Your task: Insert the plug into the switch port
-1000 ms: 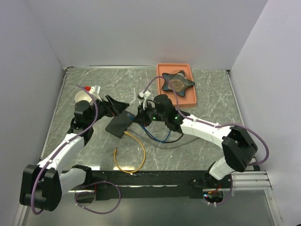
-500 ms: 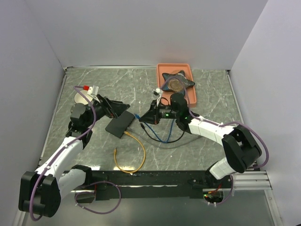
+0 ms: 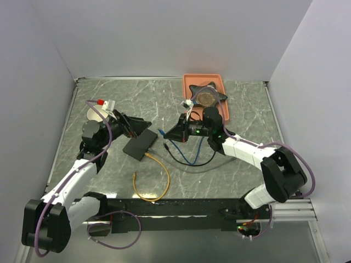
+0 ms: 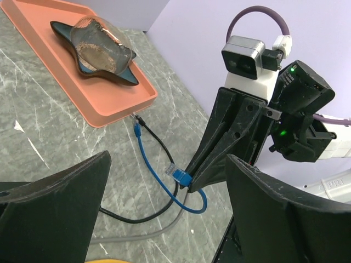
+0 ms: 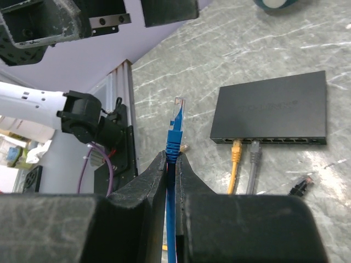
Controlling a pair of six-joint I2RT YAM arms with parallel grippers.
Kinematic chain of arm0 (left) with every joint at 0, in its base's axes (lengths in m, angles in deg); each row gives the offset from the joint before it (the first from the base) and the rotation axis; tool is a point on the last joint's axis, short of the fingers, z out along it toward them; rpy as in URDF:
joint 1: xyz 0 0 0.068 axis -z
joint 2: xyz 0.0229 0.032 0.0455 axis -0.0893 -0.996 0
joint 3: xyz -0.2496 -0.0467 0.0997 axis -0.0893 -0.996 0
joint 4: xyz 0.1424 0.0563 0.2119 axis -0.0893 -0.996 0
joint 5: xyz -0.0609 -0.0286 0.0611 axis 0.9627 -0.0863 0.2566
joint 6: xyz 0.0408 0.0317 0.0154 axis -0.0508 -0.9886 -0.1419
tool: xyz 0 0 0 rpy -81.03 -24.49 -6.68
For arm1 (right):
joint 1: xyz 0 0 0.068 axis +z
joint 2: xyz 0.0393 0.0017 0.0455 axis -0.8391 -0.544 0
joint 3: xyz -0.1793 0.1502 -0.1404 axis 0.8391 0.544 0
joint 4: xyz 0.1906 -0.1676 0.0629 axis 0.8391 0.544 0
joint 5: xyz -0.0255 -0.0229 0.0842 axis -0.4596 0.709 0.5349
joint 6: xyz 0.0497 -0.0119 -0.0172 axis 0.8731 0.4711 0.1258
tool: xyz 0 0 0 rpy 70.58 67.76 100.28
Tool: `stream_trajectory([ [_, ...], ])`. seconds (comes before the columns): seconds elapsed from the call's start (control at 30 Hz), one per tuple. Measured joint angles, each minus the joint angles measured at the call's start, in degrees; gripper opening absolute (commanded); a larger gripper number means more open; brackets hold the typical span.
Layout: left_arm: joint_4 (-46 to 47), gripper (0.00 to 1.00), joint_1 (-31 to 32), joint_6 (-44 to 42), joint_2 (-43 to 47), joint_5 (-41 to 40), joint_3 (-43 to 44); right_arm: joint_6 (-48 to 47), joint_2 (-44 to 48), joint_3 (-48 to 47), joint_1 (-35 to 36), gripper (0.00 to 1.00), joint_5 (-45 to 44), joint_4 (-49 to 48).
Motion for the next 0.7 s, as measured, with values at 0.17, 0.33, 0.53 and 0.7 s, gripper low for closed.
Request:
stream_trajectory([
  [0.17, 0.0, 0.92, 0.0, 0.2, -0.2, 0.2, 0.0, -1.5, 2.1, 0.0, 0.0, 0.0, -3.7, 4.0],
  [0.33, -0.5, 0.92, 0.7, 0.2, -1.6, 0.4, 0.2, -3.1, 4.0, 0.0, 0.4, 0.0, -9.7, 8.2],
  [0.53, -5.2, 0.91, 4.7, -1.0, -5.4, -0.6, 3.9, -7.6, 6.3, -0.9, 4.7, 0.0, -22.6, 15.5],
  [0.7, -6.7, 0.89, 7.4, -2.1, -8.0, -1.6, 6.5, -12.0, 6.4, -3.9, 11.6, 0.0, -35.1, 21.7],
])
